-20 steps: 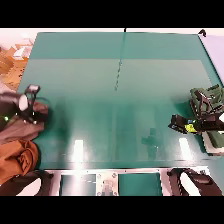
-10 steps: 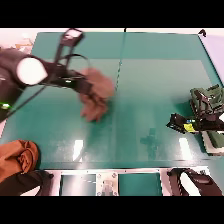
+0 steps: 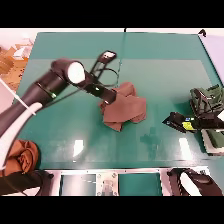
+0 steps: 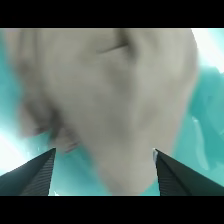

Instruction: Fold the shirts.

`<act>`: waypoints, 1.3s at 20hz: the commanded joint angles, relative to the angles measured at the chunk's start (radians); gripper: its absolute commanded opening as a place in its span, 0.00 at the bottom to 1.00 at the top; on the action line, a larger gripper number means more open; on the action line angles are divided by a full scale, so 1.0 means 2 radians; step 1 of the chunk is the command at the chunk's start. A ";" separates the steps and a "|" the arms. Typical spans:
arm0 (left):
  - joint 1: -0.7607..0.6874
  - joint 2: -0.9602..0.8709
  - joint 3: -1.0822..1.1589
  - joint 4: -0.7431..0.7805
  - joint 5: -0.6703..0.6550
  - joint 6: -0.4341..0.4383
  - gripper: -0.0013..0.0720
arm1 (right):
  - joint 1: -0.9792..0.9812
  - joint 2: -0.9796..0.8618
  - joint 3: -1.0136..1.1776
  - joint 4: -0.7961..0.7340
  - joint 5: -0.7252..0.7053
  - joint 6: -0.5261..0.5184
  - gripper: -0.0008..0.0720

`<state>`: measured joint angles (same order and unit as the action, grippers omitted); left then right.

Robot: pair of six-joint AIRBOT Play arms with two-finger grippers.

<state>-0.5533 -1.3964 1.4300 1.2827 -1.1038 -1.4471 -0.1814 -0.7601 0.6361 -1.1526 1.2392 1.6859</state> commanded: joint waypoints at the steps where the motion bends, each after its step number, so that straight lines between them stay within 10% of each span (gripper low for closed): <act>1: 0.087 -0.010 0.008 -0.002 -0.059 0.004 0.98 | 0.000 -0.048 0.000 0.007 -0.041 -0.003 0.51; 9: 0.190 -0.024 -0.184 -0.165 0.076 0.048 0.98 | 0.000 -0.287 0.030 0.212 -0.134 -0.185 0.51; 15: 0.146 -0.120 -0.200 -0.418 0.179 0.172 0.97 | 0.012 -0.385 0.077 0.295 -0.135 -0.247 0.51; 17: 0.125 -0.143 -0.197 -0.449 0.198 0.197 0.62 | 0.018 -0.390 0.084 0.301 -0.137 -0.248 0.51; 20: 0.116 -0.154 -0.189 -0.456 0.237 0.197 0.58 | 0.023 -0.391 0.086 0.302 -0.137 -0.251 0.42; 21: 0.116 -0.154 -0.185 -0.456 0.249 0.197 0.58 | 0.023 -0.391 0.086 0.302 -0.137 -0.252 0.25; 23: 0.116 -0.154 -0.173 -0.454 0.249 0.207 0.05 | 0.023 -0.390 0.087 0.302 -0.134 -0.260 0.04; 26: 0.131 -0.153 -0.112 -0.437 0.178 0.217 0.05 | 0.010 -0.386 0.114 0.301 -0.090 -0.270 0.03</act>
<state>-0.3092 -1.6997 1.1233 0.4015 -0.6651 -1.0420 -0.1452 -1.5379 0.8257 -0.5697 0.9825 1.1709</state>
